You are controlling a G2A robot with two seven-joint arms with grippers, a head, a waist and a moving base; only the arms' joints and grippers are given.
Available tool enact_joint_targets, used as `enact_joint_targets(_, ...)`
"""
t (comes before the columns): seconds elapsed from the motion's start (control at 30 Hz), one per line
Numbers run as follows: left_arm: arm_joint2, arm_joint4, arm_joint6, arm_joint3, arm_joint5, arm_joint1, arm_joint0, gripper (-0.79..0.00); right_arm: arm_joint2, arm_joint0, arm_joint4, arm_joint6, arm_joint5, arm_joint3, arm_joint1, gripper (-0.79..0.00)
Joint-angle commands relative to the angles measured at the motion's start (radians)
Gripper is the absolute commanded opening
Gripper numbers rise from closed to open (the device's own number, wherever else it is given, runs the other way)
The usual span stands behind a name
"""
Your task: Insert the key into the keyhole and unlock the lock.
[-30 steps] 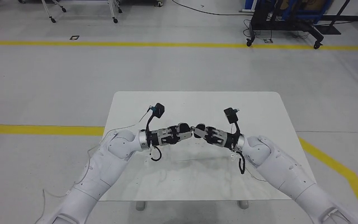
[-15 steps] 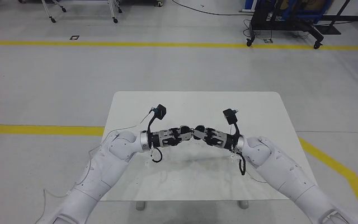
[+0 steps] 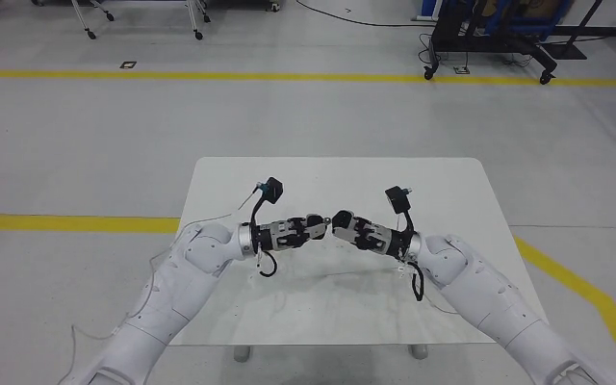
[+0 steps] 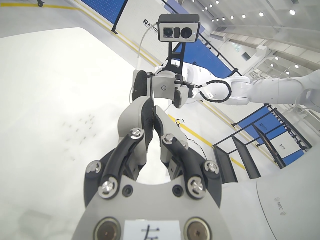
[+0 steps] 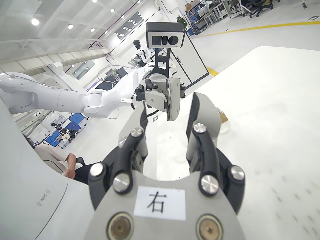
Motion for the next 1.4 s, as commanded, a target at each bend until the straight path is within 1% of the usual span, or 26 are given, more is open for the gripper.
enact_joint_targets(0.0,0.001,0.009,-0.019,-0.004,0.004,0.003,-0.001,-0.785,0.0,0.0,0.0,0.0,0.0,0.0,0.0,0.0)
enact_joint_targets(0.17,0.007,-0.011,-0.096,-0.002,0.028,0.01,-0.009,-0.785,0.0,0.0,0.0,0.0,0.0,0.0,0.0,0.0)
enact_joint_targets(0.23,0.011,-0.025,-0.146,0.004,0.053,0.014,-0.017,-0.785,0.017,0.011,-0.073,0.027,0.025,-0.012,0.005,0.0)
enact_joint_targets(0.33,0.015,-0.058,-0.209,0.01,0.076,0.019,-0.027,-0.785,0.053,0.018,-0.166,0.078,0.017,-0.028,0.018,0.0)
enact_joint_targets(0.37,0.017,-0.064,-0.227,0.011,0.08,0.02,-0.031,-0.785,0.067,0.018,-0.192,0.087,0.022,-0.035,0.022,-0.04)
enact_joint_targets(0.4,0.019,-0.066,-0.24,0.012,0.083,0.021,-0.034,-0.785,0.077,0.014,-0.211,0.096,0.025,-0.044,0.026,-0.416)
enact_joint_targets(0.53,0.031,-0.061,-0.262,0.011,0.083,0.022,-0.039,-0.785,0.11,0.0,-0.25,0.125,0.035,-0.082,0.038,-0.576)
enact_joint_targets(0.67,0.043,-0.059,-0.274,0.012,0.078,0.022,-0.044,-0.785,0.113,-0.007,-0.249,0.165,0.049,-0.102,0.042,-0.585)
enact_joint_targets(0.7,0.045,-0.06,-0.277,0.012,0.076,0.022,-0.046,-0.785,0.106,-0.006,-0.247,0.183,0.055,-0.103,0.041,-0.566)
enact_joint_targets(0.8,0.051,-0.064,-0.281,0.015,0.071,0.023,-0.05,-0.785,0.086,0.006,-0.235,0.237,0.074,-0.1,0.038,-0.542)
enact_joint_targets(0.97,0.059,-0.07,-0.288,0.017,0.066,0.024,-0.055,-0.785,0.066,0.028,-0.203,0.293,0.083,-0.09,0.033,-0.508)
enact_joint_targets(1.23,0.075,-0.075,-0.293,0.021,0.062,0.024,-0.062,-0.785,0.056,0.043,-0.17,0.323,0.081,-0.084,0.028,-0.505)
enact_joint_targets(1.37,0.08,-0.074,-0.292,0.023,0.063,0.025,-0.066,-0.785,0.04,0.052,-0.164,0.337,0.086,-0.08,0.022,-0.542)
